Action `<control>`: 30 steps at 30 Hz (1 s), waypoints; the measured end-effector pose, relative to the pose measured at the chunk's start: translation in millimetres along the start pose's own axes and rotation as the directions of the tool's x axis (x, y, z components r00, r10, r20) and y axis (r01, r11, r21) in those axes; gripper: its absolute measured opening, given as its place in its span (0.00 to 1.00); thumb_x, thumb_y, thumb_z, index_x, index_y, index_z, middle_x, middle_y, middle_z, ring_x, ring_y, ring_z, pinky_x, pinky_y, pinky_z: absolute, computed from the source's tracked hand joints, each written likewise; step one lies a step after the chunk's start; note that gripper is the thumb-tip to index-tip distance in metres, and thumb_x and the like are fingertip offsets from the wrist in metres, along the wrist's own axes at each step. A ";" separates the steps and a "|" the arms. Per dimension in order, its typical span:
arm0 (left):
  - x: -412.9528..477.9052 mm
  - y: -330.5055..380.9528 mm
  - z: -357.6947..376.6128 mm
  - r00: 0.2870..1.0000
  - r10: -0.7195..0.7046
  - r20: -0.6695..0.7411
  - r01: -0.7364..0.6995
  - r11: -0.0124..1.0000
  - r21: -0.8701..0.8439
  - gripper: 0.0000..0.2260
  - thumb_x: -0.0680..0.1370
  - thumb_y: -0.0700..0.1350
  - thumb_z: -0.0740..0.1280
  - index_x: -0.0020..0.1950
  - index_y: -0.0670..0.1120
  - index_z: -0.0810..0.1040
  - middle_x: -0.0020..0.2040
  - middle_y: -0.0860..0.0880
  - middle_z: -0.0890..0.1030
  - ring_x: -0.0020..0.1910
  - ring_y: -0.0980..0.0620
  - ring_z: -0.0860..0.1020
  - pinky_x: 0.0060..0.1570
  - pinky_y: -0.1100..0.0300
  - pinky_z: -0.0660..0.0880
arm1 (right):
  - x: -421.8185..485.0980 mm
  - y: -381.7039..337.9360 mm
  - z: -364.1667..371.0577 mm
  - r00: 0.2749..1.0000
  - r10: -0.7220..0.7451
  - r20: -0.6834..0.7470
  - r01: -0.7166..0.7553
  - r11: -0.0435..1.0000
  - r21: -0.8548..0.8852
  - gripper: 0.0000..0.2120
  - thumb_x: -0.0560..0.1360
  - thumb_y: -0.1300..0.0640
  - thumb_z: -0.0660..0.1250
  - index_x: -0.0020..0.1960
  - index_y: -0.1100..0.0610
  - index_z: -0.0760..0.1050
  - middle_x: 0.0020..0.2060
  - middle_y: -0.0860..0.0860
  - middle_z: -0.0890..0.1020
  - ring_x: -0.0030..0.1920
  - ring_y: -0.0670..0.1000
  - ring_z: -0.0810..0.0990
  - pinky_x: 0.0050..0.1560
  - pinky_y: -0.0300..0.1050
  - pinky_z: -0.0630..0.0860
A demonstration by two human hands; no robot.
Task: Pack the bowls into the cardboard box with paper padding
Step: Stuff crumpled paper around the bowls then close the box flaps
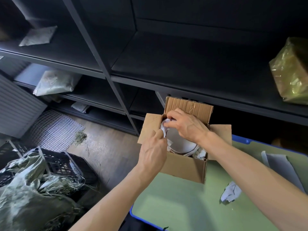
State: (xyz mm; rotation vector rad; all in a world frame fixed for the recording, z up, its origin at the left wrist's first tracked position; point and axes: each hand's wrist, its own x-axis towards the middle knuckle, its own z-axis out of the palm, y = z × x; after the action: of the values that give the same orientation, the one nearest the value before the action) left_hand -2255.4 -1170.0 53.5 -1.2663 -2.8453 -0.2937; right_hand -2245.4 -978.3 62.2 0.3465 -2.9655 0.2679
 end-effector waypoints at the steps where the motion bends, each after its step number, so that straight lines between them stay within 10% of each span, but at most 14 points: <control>1: -0.2 -1.0 -0.2 1.000 0.012 -0.016 -0.012 1.000 -0.021 0.10 0.67 0.33 0.73 0.32 0.46 0.77 0.37 0.50 0.72 0.35 0.49 0.69 0.24 0.54 0.71 | 0.6 0.5 -0.2 1.000 -0.005 -0.002 0.005 1.000 0.008 0.18 0.72 0.69 0.70 0.55 0.50 0.82 0.50 0.49 0.76 0.52 0.52 0.74 0.33 0.41 0.72; 11: -10.5 -8.7 -10.6 0.992 0.114 -0.051 -0.108 0.989 0.105 0.15 0.78 0.48 0.63 0.31 0.52 0.73 0.28 0.55 0.75 0.33 0.50 0.64 0.35 0.52 0.70 | 3.6 -5.7 4.0 1.000 0.017 0.003 -0.017 0.996 -0.091 0.11 0.74 0.66 0.69 0.50 0.51 0.82 0.47 0.48 0.77 0.52 0.53 0.73 0.50 0.47 0.77; 19: -6.7 -12.3 -4.4 0.991 0.125 -0.035 -0.125 0.992 0.025 0.13 0.80 0.53 0.57 0.45 0.53 0.80 0.36 0.55 0.80 0.36 0.49 0.69 0.38 0.52 0.71 | 15.0 -9.8 3.5 0.997 0.008 0.075 0.001 0.993 -0.116 0.07 0.72 0.68 0.69 0.45 0.57 0.78 0.44 0.51 0.77 0.45 0.53 0.76 0.34 0.47 0.79; 30: -9.4 -10.1 -5.1 0.992 0.125 0.003 -0.125 0.991 0.041 0.15 0.82 0.54 0.57 0.50 0.54 0.84 0.55 0.50 0.76 0.49 0.46 0.71 0.46 0.50 0.72 | -29.2 -25.2 10.2 0.993 0.111 -0.028 -0.113 0.988 -0.109 0.25 0.66 0.62 0.66 0.63 0.59 0.79 0.58 0.53 0.81 0.58 0.55 0.79 0.61 0.46 0.74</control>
State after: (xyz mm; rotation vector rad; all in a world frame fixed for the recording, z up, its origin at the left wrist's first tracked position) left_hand -2256.9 -1184.4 56.0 -1.4284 -2.7420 -0.2316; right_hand -2212.4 -998.1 51.5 0.1629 -2.9670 0.1174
